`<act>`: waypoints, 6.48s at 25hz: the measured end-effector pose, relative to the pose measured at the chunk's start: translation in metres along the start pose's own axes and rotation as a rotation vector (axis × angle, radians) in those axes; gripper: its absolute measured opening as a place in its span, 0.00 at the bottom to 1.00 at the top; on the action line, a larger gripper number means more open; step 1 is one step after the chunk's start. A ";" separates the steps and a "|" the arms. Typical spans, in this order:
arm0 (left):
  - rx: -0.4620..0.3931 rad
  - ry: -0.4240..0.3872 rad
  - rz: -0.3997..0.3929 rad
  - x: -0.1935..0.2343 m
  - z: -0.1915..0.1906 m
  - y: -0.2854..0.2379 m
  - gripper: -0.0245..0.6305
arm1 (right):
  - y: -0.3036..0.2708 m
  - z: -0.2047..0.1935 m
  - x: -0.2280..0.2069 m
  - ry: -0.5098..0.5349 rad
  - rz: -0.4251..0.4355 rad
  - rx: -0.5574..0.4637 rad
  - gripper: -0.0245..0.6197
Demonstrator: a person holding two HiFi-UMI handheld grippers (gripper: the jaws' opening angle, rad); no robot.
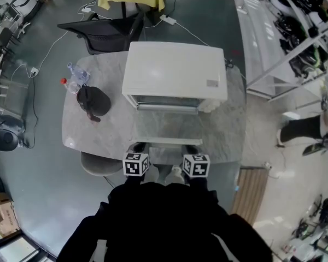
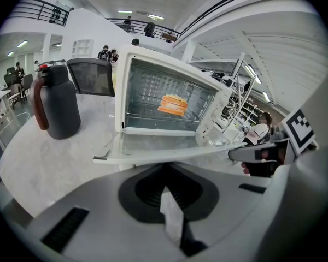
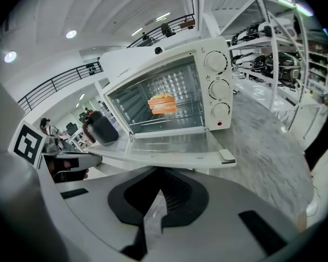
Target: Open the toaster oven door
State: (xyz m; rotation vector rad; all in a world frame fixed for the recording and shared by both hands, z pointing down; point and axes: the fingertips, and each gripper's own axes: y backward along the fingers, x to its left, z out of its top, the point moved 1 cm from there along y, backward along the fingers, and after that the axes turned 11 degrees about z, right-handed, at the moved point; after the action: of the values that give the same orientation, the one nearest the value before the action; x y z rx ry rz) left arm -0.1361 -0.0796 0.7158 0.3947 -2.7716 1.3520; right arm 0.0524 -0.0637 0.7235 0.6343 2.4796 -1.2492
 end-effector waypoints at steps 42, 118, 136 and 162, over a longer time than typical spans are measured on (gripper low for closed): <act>0.087 0.019 -0.021 0.001 -0.034 -0.012 0.04 | -0.006 -0.037 -0.011 -0.021 -0.052 0.029 0.04; 0.302 0.041 -0.050 -0.003 -0.082 -0.024 0.04 | -0.047 -0.091 -0.046 -0.137 -0.081 0.222 0.04; 0.167 0.023 -0.080 -0.016 -0.032 0.003 0.04 | 0.009 -0.034 -0.001 -0.058 0.008 0.091 0.04; -0.579 -0.090 -0.138 -0.045 0.202 0.119 0.04 | 0.113 0.203 0.090 0.276 0.129 -0.595 0.04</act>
State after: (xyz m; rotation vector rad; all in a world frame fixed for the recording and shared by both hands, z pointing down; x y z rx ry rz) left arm -0.1046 -0.1571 0.4921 0.6016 -2.9609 0.4729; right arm 0.0450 -0.1458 0.4887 0.8167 2.7757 -0.3496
